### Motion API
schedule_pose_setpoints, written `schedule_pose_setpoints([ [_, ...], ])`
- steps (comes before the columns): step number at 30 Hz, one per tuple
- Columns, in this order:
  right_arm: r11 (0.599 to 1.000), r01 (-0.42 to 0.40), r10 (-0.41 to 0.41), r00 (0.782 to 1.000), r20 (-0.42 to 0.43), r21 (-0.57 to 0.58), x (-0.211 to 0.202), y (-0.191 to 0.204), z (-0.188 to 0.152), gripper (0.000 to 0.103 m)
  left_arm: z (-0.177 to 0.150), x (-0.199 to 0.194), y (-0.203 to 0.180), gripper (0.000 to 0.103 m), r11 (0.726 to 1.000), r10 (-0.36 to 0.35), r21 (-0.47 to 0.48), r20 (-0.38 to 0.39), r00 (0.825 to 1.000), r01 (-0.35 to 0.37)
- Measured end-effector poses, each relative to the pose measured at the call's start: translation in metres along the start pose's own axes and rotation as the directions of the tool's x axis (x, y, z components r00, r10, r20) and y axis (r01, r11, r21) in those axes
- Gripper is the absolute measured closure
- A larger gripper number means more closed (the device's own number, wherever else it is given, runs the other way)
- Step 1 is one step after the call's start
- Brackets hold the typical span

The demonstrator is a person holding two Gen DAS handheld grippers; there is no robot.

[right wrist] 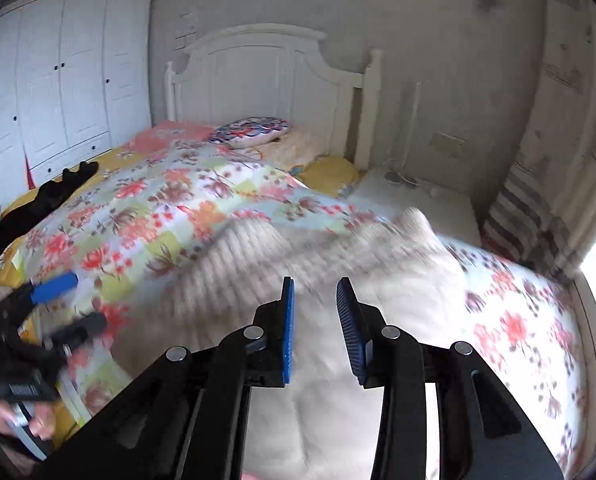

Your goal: Fold large clothes

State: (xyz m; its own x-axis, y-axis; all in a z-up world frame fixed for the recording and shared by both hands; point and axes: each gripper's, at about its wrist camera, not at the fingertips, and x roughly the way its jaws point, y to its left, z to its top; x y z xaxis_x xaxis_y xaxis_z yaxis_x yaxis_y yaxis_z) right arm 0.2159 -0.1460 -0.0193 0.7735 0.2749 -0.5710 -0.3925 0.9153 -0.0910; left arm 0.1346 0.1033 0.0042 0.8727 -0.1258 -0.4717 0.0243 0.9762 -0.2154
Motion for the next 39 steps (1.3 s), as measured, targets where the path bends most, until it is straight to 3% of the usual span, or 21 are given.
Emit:
schedule_pose_setpoints([
  [2,1.000,0.011,-0.010,0.998,-0.066,0.018,0.018,-0.007,-0.030,0.065,-0.003,-0.002,-0.017,0.002,1.000,-0.011,0.028,0.009,1.000,0.011],
  [4,1.000,0.001,-0.002,0.999,0.034,0.025,0.003,-0.008,-0.048,0.065,-0.003,-0.007,-0.032,0.002,0.998,-0.008,0.061,0.016,1.000,0.007],
  [8,0.987,-0.126,0.109,0.982,0.153,0.105,-0.053,-0.011,-0.057,0.065,-0.005,-0.033,-0.056,0.002,0.988,0.031,0.145,0.079,0.996,-0.042],
  [12,0.981,-0.053,0.009,0.973,0.229,0.186,-0.108,-0.001,-0.075,0.063,-0.004,-0.067,-0.070,0.002,0.978,0.061,0.186,0.147,0.987,-0.089],
  [14,0.968,-0.010,-0.048,0.972,0.228,0.250,-0.126,-0.002,-0.089,0.029,-0.004,-0.083,-0.076,0.002,0.972,0.086,0.199,0.189,0.978,-0.124],
  [15,0.964,-0.028,-0.040,0.968,0.248,0.264,-0.135,0.002,-0.096,0.009,-0.005,-0.090,-0.078,0.002,0.971,0.088,0.203,0.206,0.975,-0.130],
  [16,0.962,-0.031,-0.040,0.966,0.255,0.270,-0.141,0.006,-0.103,0.004,-0.007,-0.096,-0.080,0.002,0.969,0.090,0.207,0.220,0.971,-0.137],
  [22,0.978,0.131,-0.171,0.949,0.265,0.162,-0.159,0.054,-0.129,0.004,-0.019,-0.108,-0.089,0.002,0.964,0.139,0.201,0.186,0.973,-0.176],
  [28,0.980,0.159,-0.184,0.952,0.246,0.117,-0.150,0.069,-0.130,0.004,-0.031,-0.111,-0.096,0.002,0.942,0.186,0.240,0.207,0.960,-0.234],
  [39,0.980,0.147,-0.177,0.952,0.250,0.134,-0.150,0.066,-0.132,0.004,-0.038,-0.106,-0.088,0.002,0.945,0.184,0.238,0.178,0.967,-0.224],
])
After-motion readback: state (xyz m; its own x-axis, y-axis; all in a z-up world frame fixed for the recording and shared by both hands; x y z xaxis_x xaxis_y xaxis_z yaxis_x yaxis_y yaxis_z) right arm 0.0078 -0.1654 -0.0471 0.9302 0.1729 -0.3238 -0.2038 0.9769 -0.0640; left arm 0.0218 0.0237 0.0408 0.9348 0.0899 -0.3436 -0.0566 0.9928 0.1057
